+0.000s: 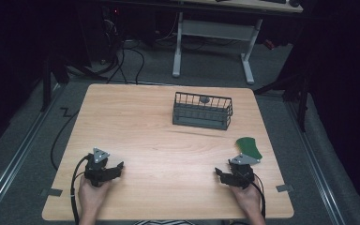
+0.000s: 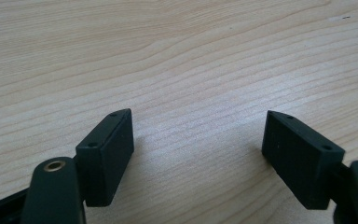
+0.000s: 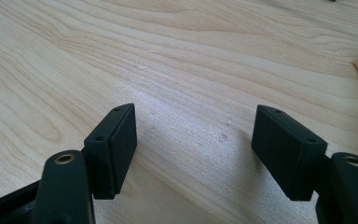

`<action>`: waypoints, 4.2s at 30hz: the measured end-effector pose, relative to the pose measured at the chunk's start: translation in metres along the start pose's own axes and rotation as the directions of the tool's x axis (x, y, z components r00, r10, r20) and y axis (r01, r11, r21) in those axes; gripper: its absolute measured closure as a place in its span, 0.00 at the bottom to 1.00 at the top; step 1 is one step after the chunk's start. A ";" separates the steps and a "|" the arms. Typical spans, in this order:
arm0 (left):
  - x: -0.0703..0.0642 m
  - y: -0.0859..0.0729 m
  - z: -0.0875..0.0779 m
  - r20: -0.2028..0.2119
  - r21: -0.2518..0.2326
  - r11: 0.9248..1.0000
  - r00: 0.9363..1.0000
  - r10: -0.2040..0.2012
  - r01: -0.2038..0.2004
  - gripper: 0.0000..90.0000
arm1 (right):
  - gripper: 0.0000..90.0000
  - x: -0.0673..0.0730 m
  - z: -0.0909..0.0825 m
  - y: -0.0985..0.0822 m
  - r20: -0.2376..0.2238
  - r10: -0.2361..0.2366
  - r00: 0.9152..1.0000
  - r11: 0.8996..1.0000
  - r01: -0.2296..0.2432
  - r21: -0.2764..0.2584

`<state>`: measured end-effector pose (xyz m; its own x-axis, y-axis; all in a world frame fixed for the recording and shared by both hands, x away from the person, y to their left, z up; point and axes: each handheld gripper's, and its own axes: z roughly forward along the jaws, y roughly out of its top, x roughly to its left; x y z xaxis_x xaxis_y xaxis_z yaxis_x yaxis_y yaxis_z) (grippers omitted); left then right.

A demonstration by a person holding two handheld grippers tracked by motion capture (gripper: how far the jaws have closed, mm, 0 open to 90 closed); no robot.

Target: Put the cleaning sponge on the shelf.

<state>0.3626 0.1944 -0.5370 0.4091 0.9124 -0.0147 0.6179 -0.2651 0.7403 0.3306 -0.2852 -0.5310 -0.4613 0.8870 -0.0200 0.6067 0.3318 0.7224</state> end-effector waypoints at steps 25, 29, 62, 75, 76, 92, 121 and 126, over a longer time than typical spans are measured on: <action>-0.003 0.003 0.003 -0.008 -0.002 1.000 1.000 -0.009 0.009 0.30 | 0.42 0.000 -0.001 0.000 0.019 0.030 0.999 1.000 -0.030 -0.005; -0.006 0.005 0.005 -0.001 -0.004 1.000 1.000 0.000 0.000 0.33 | 0.47 -0.001 -0.001 -0.001 0.027 0.032 0.999 0.999 -0.032 -0.012; -0.037 0.067 0.003 0.161 -0.068 0.997 0.986 0.032 -0.021 0.43 | 0.67 -0.034 -0.039 0.032 -0.001 0.108 0.994 0.989 -0.108 -0.103; -0.049 0.124 0.013 0.229 -0.093 0.996 0.973 0.039 -0.018 0.46 | 0.70 -0.055 -0.044 0.061 -0.060 0.141 0.988 0.982 -0.147 -0.122; -0.050 0.128 0.014 0.227 -0.088 0.996 0.973 0.042 -0.022 0.47 | 0.70 -0.057 -0.044 0.063 -0.058 0.143 0.988 0.981 -0.150 -0.124; -0.066 0.182 0.035 0.245 -0.106 0.994 0.968 0.051 -0.026 0.49 | 0.71 -0.083 -0.042 0.102 -0.031 0.181 0.983 0.966 -0.184 -0.183; -0.090 0.243 0.097 0.198 -0.082 0.997 0.980 0.004 0.013 0.53 | 0.74 -0.117 0.008 0.149 0.040 0.277 0.960 0.952 -0.268 -0.148; -0.095 0.246 0.105 0.179 -0.089 0.996 0.984 0.007 0.009 0.57 | 0.73 -0.117 0.017 0.154 0.055 0.291 0.955 0.949 -0.281 -0.141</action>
<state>0.5468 0.0098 -0.4240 0.5266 0.8402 -0.1296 0.5591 -0.2275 0.7973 0.4885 -0.3329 -0.4292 -0.2284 0.9614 0.1533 0.6143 0.0202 0.7888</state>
